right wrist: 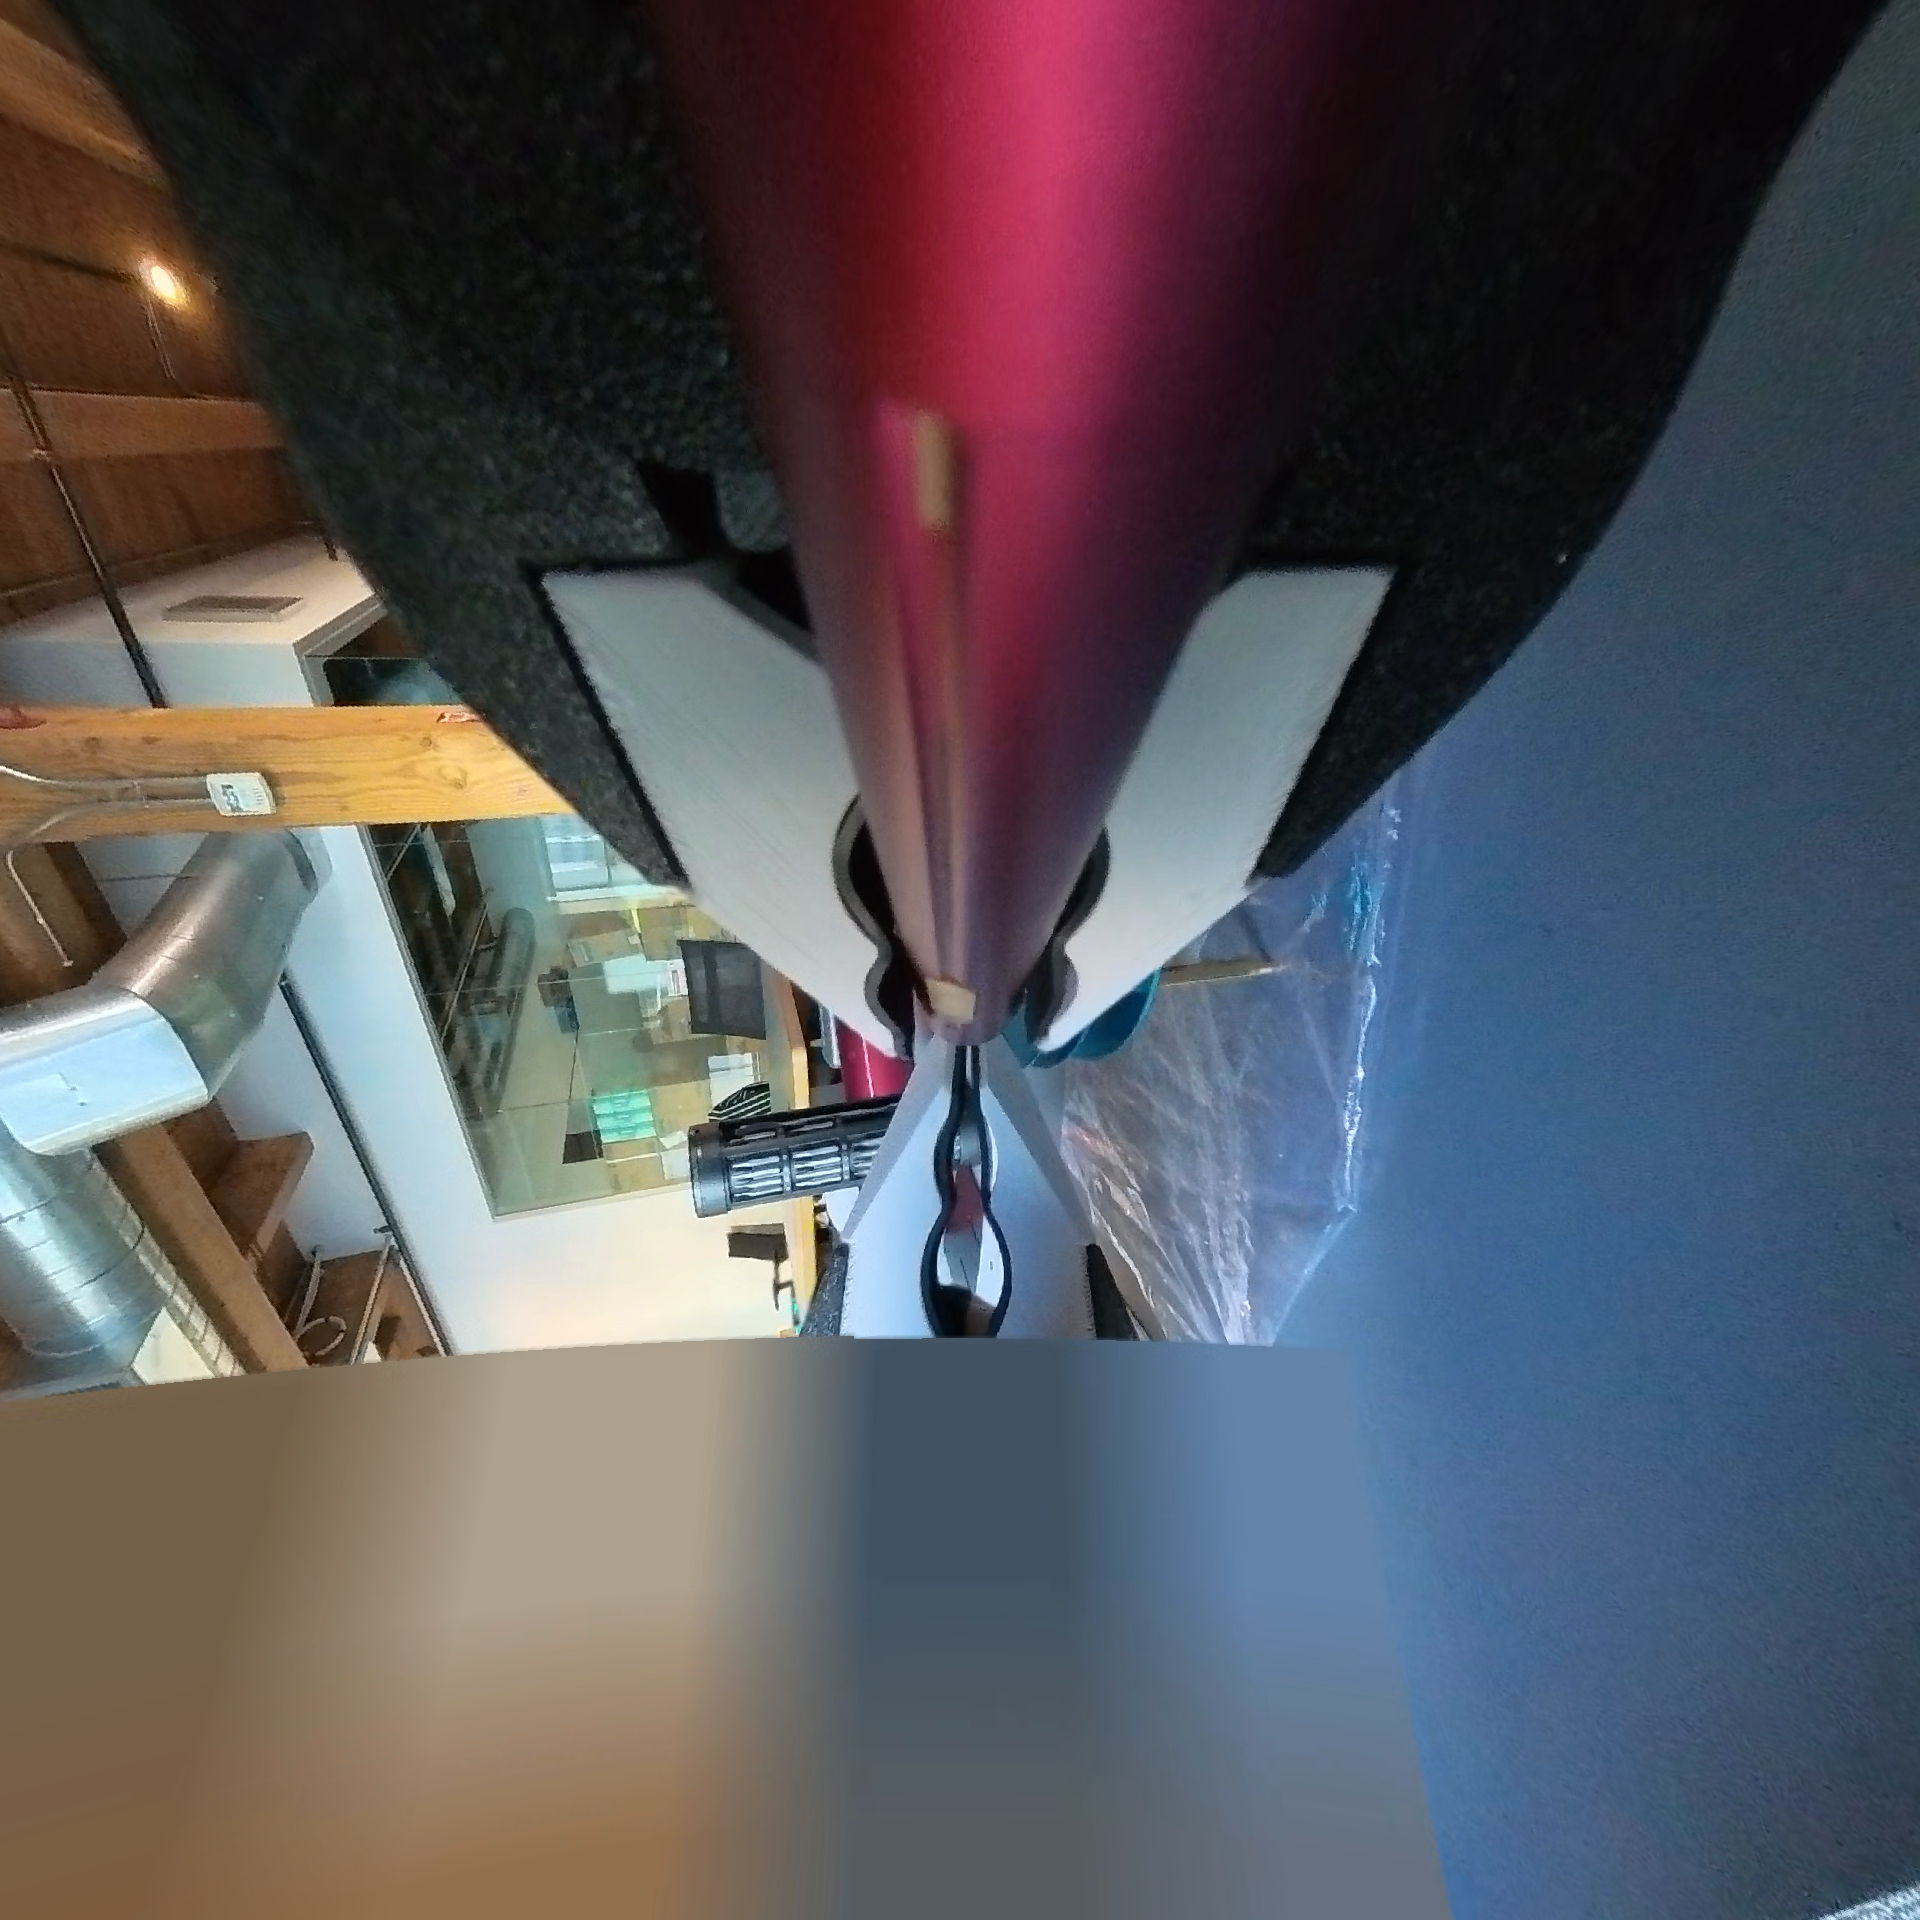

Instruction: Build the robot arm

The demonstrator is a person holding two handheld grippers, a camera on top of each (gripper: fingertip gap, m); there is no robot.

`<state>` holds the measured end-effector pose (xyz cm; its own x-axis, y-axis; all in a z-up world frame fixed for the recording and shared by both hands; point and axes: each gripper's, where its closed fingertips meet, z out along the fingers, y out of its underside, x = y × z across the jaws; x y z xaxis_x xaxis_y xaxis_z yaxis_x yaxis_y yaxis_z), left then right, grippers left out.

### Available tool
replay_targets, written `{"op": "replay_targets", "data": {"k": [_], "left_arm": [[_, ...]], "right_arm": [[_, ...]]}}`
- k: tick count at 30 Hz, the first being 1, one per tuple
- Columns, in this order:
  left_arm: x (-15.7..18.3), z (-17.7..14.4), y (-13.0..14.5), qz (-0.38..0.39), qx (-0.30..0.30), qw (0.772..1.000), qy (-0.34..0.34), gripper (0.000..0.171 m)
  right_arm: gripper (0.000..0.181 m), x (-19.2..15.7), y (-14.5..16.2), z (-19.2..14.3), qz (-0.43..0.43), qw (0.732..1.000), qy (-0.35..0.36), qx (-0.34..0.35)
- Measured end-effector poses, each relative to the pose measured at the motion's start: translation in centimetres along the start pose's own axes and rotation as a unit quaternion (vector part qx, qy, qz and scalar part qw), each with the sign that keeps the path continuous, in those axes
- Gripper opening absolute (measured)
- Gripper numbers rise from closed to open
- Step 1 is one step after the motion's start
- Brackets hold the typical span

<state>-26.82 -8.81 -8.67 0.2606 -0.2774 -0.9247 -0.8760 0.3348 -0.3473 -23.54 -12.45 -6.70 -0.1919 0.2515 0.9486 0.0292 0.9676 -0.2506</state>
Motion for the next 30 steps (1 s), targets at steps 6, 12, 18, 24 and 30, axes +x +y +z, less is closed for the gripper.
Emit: {"op": "replay_targets", "data": {"k": [6,12,18,24,30], "left_arm": [[-0.1,0.3,0.5,-0.035,-0.008,0.999,0.001,0.013],[-0.7,0.3,0.6,-0.051,-0.004,0.999,-0.006,0.015],[-0.6,0.1,0.0,-0.060,0.011,0.998,-0.001,0.008],[-1.7,-0.3,0.9,-0.123,0.011,0.992,0.005,0.009],[-4.1,-0.1,3.7,-0.284,0.000,0.959,0.008,0.006]], "right_arm": [[0.021,0.5,0.1,-0.2,0.006,1.000,0.008,-0.004],[0.021,0.4,0.4,-0.3,0.012,1.000,0.005,-0.009],[0.021,0.4,0.2,-0.1,0.018,1.000,0.013,-0.008],[0.021,0.1,1.5,0.1,0.055,0.998,0.000,-0.017],[0.021,1.8,2.1,0.5,0.258,0.966,-0.028,0.000]]}}
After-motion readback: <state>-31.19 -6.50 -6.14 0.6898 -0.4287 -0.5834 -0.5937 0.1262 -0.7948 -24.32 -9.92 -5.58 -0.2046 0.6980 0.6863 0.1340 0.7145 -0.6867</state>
